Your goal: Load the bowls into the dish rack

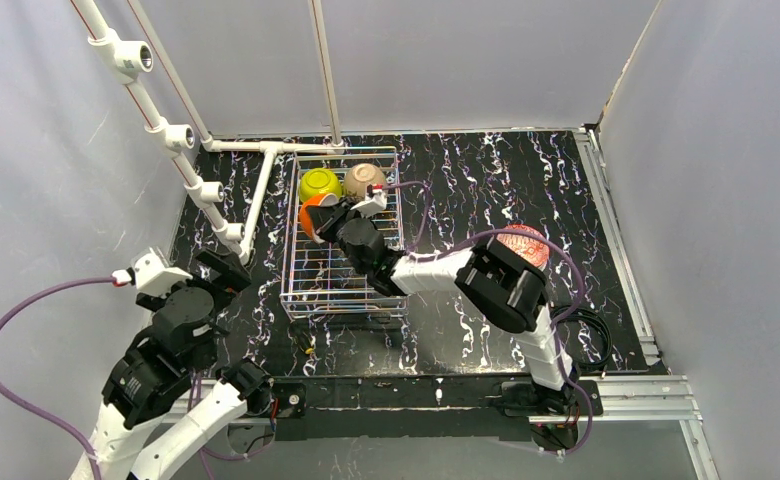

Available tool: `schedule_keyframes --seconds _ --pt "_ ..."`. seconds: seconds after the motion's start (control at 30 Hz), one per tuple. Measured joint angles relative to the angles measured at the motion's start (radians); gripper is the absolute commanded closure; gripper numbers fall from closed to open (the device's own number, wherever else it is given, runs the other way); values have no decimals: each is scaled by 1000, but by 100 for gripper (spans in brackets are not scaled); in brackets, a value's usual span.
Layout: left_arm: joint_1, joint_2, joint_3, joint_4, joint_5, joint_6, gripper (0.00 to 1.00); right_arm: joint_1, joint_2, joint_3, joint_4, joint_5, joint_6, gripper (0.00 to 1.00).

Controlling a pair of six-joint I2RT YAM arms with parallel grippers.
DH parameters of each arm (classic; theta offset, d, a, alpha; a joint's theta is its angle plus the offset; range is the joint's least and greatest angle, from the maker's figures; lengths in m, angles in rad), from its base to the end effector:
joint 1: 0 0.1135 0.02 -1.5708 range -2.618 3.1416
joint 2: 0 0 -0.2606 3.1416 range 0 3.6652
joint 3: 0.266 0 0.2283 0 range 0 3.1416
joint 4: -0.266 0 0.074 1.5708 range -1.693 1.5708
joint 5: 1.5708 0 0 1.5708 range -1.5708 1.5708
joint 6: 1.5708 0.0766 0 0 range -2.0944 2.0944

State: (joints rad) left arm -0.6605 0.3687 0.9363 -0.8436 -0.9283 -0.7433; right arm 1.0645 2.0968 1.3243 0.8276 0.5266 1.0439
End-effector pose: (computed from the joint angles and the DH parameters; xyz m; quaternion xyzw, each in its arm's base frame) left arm 0.0737 0.0204 0.3438 -0.2993 0.7015 -0.0755 0.6424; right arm 0.2715 0.4103 0.2358 0.1822 0.6656 0.5214 0.5019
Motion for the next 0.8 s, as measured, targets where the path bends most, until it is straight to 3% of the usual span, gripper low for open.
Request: schedule_keyframes --seconds 0.2,0.4,0.8 --pt "0 -35 1 2 -13 22 2 23 78 40 121 141 -27 99" --pt "0 -8 32 1 72 29 2 25 135 100 200 235 -29 99" --pt "0 40 104 1 127 97 2 25 171 167 248 309 -53 99"
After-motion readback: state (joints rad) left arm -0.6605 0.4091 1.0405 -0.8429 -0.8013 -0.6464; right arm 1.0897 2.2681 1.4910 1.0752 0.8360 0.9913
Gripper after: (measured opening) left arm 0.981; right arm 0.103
